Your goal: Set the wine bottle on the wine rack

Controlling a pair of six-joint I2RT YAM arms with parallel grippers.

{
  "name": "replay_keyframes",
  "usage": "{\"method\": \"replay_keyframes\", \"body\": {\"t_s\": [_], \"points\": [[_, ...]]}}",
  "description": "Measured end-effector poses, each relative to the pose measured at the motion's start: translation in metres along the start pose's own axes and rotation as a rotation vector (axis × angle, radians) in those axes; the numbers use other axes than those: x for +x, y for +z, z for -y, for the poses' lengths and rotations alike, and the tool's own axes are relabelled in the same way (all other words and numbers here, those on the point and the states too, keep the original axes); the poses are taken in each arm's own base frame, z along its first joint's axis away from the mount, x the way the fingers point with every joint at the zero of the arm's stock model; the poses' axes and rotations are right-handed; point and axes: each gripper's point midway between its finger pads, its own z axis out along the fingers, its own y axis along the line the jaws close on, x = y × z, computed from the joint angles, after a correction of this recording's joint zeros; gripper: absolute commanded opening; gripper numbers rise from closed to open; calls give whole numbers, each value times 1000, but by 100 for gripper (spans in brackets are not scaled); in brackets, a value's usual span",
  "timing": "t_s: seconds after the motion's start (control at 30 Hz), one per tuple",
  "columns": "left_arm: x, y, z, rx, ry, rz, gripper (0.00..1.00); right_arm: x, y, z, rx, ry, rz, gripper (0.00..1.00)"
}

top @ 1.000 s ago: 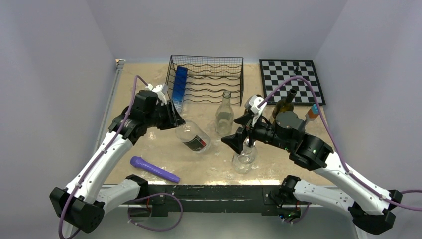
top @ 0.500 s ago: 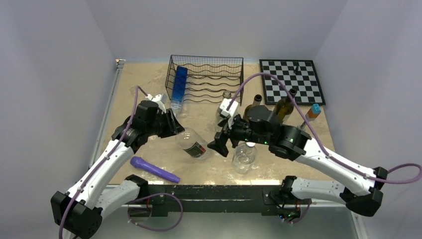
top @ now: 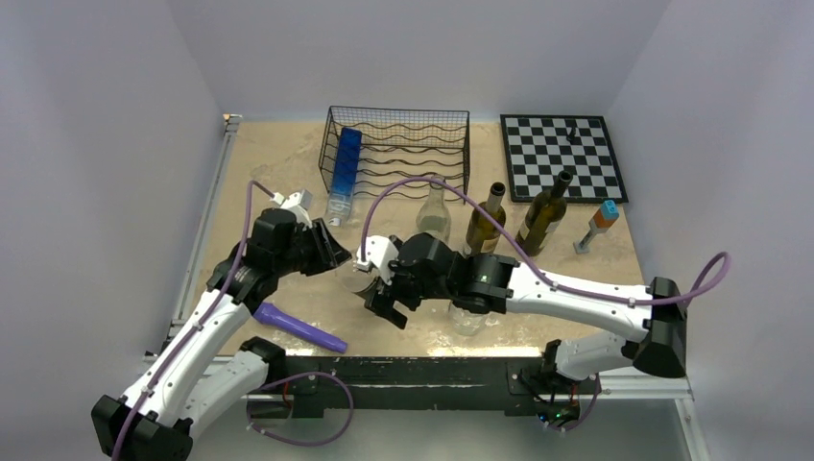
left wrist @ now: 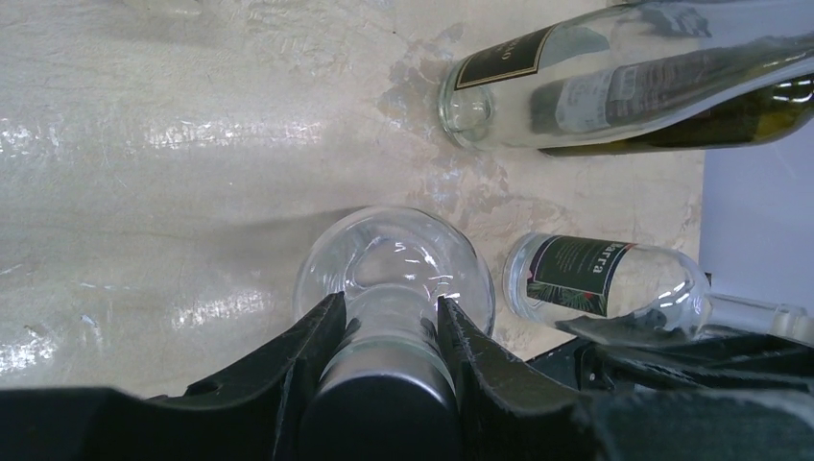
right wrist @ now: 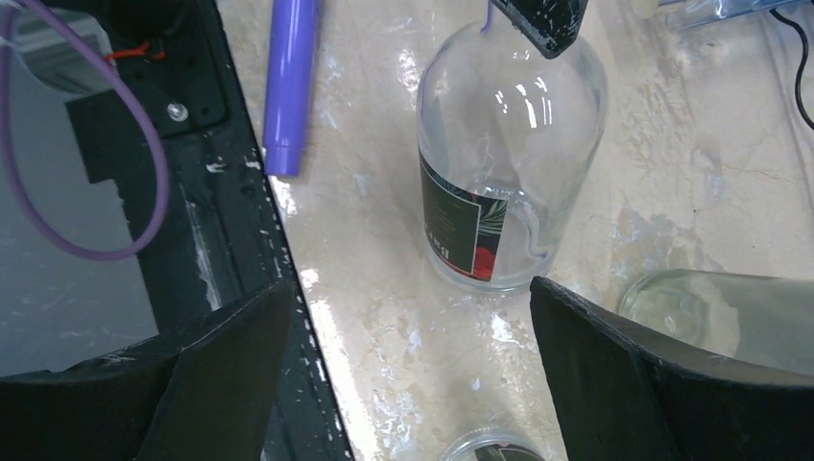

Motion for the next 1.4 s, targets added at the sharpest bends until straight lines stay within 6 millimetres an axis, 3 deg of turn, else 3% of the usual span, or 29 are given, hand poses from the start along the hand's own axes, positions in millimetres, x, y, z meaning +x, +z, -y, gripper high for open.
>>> {"method": "replay_keyframes", "body": {"t_s": [0.17,0.37,0.6,1.27,1.4], "points": [[8,-6,0,38,45,-5,0,14,23,3,29,-51,-59,94],[19,-12,1,77,121,-50,0,12,52,9,60,-93,-33,93],[34,-23,-2,85,162,-114,0,26,86,23,132,-128,-40,93],[60,-41,-5,90,249,-357,0,31,89,18,118,-193,-26,82],[64,-44,-6,87,250,-395,0,32,89,16,114,-213,-21,84]]}}
